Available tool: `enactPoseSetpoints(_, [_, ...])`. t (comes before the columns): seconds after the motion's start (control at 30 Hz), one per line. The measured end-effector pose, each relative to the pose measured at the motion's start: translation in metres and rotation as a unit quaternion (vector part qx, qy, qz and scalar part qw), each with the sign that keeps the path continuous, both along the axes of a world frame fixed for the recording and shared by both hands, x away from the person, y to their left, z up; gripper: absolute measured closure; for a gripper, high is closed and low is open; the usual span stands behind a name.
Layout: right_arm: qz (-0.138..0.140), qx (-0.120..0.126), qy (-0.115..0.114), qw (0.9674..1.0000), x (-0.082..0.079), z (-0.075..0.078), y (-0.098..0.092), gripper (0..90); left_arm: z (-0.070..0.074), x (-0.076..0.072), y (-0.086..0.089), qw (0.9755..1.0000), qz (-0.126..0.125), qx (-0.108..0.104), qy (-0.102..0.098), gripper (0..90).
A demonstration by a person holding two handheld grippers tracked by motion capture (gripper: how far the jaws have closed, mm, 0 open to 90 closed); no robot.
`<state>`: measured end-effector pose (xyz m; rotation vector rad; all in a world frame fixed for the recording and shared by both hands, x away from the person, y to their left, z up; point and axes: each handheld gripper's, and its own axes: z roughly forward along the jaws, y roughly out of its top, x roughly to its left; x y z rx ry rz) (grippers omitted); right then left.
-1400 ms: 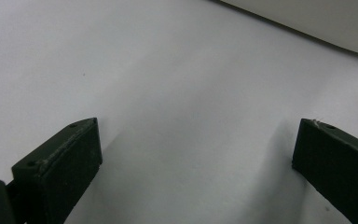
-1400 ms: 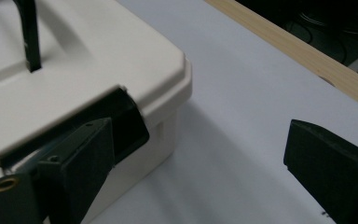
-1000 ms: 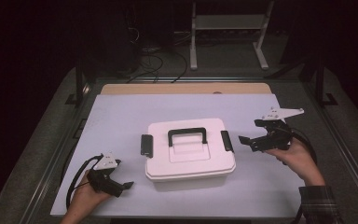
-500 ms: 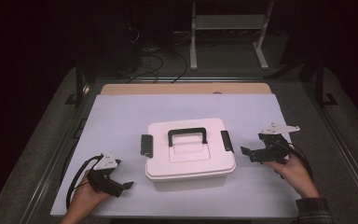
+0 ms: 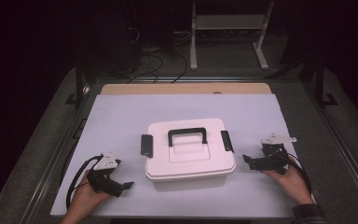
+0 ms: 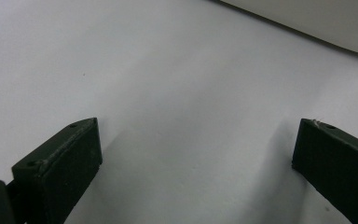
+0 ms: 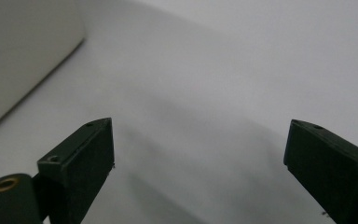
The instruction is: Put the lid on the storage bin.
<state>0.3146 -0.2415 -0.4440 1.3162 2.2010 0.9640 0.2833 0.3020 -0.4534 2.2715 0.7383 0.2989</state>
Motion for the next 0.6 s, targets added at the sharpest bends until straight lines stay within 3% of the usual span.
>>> enactPoseSetpoints(0.27, [-0.003, -0.016, 0.017, 0.9997, -0.003, -0.015, 0.001, 2.8, 0.000, 0.000, 0.000, 1.0000, 0.000, 0.000, 0.000, 0.3])
enactPoseSetpoints(0.6, [-0.006, -0.007, 0.024, 0.9997, -0.002, -0.015, -0.001, 2.8, 0.000, 0.000, 0.000, 1.0000, -0.001, 0.001, 0.000, 0.3])
